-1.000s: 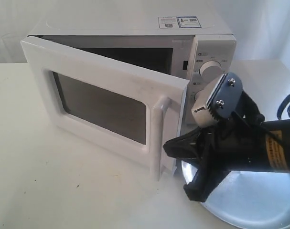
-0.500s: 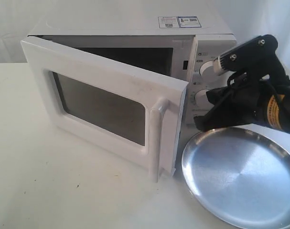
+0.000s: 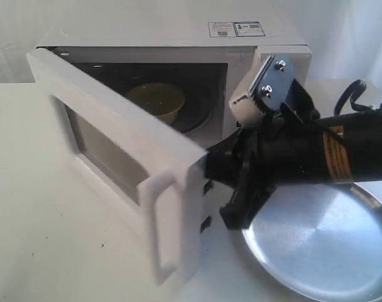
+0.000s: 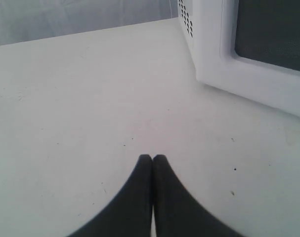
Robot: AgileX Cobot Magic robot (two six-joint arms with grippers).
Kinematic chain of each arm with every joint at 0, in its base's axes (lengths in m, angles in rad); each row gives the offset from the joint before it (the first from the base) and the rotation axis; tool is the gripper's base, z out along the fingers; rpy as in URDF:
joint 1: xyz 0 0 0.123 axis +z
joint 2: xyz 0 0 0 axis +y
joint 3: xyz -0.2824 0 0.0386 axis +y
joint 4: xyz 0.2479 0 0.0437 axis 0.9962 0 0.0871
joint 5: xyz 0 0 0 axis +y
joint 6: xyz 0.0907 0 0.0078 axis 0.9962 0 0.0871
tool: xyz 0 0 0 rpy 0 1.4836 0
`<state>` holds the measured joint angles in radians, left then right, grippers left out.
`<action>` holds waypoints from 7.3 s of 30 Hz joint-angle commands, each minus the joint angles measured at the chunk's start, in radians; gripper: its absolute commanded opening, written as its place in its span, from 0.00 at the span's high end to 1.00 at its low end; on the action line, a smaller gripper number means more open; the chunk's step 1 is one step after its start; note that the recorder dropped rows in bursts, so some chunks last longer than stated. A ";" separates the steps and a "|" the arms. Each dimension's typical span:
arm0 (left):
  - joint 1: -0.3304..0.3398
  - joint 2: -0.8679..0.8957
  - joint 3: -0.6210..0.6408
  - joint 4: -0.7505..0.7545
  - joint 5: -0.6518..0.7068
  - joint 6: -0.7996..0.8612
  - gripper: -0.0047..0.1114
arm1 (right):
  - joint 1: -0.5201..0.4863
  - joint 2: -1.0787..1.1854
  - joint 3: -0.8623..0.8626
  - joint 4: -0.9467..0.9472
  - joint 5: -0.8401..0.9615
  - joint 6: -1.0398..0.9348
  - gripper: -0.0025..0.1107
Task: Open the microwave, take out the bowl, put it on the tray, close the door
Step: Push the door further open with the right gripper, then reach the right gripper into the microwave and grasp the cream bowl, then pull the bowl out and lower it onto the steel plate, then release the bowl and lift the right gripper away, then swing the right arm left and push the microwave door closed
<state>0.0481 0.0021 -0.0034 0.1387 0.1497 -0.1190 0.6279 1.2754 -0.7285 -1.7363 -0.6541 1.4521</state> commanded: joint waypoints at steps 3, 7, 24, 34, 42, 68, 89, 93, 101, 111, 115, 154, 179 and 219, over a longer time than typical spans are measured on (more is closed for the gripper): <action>-0.001 -0.002 0.003 -0.004 -0.001 -0.006 0.96 | -0.001 -0.001 -0.007 0.020 -0.011 -0.061 0.98; -0.001 -0.002 0.003 -0.004 -0.001 -0.006 0.96 | -0.001 0.081 -0.003 0.227 0.193 -0.203 0.98; -0.001 -0.002 0.003 -0.004 -0.001 -0.006 0.96 | 0.109 0.626 -0.384 0.914 0.219 -1.349 0.80; -0.001 -0.002 0.003 -0.004 -0.001 -0.006 0.96 | 0.134 0.767 -0.638 0.884 0.453 -1.387 0.50; -0.001 -0.002 0.003 -0.004 -0.001 -0.006 0.96 | 0.179 0.883 -0.764 0.880 0.586 -1.408 0.52; -0.001 -0.002 0.003 -0.004 -0.001 -0.006 0.96 | 0.577 0.179 0.018 0.678 1.234 -0.344 0.98; -0.001 -0.002 0.003 -0.004 -0.001 -0.006 0.96 | 0.476 0.288 0.241 0.370 1.351 0.035 0.98; -0.001 -0.002 0.003 -0.004 -0.001 -0.006 0.96 | 0.436 0.347 0.241 0.336 1.340 0.081 0.98; -0.001 -0.002 0.003 -0.004 -0.001 -0.006 0.96 | 0.428 0.358 0.241 0.254 1.344 0.187 0.98; -0.001 -0.002 0.003 -0.004 -0.001 -0.006 0.96 | 0.428 0.358 0.241 0.262 1.343 0.220 0.51; -0.001 -0.002 0.003 -0.004 -0.001 -0.006 0.96 | 0.471 0.329 0.241 0.201 1.471 0.352 0.57; -0.001 -0.002 0.003 -0.004 -0.001 -0.006 0.96 | 0.832 0.500 -0.847 -0.008 1.172 -0.298 0.98; -0.001 -0.002 0.003 -0.004 -0.001 -0.006 0.96 | 0.762 0.782 -1.038 -0.008 1.132 -0.475 0.98; -0.001 -0.002 0.003 -0.004 -0.001 -0.006 0.96 | 0.651 0.614 -0.975 0.724 1.875 -1.047 0.98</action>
<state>0.0481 0.0021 -0.0034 0.1386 0.1504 -0.1189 1.2542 1.8947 -1.7216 -1.0691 1.2138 0.4182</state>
